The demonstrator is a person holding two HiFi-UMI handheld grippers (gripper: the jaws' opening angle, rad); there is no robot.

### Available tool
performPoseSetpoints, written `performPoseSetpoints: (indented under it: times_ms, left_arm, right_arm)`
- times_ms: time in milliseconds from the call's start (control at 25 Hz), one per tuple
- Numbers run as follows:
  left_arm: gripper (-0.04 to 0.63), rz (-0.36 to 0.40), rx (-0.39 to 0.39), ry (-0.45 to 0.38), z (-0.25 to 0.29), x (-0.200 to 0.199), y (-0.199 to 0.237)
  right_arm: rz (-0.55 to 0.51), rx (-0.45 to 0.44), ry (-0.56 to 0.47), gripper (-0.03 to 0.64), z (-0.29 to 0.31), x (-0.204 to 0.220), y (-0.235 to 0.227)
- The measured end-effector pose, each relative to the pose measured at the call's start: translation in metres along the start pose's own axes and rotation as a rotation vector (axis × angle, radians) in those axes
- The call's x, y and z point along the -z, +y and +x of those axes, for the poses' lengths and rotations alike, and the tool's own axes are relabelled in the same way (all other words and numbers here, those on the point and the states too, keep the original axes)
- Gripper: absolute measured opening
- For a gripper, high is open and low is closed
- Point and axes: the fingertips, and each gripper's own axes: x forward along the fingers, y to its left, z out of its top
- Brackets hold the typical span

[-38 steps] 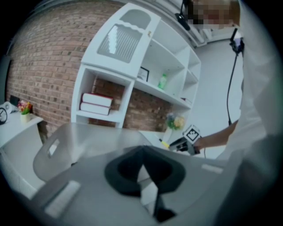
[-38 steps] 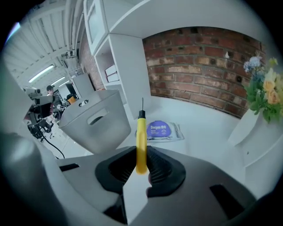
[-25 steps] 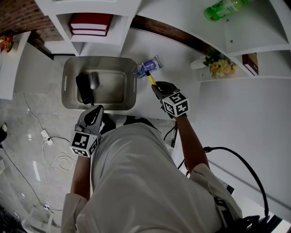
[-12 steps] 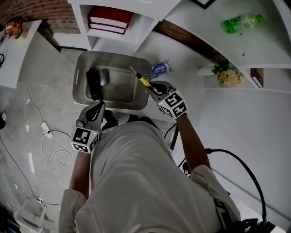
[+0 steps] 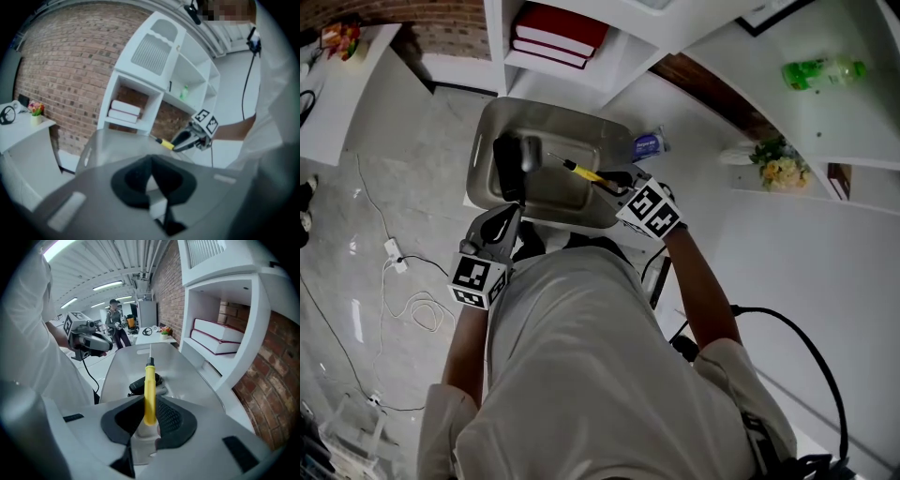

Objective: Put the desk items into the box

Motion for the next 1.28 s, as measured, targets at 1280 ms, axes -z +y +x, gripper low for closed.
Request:
performPoseSetpoints:
  times_ms: [1280]
  left_arm:
    - [0.003, -0.060, -0.068, 0.008, -0.009, 0.003, 0.067]
  right_arm:
    - [-0.061, -0.347, 0.658, 0.066, 0.153, 0.085, 0.009]
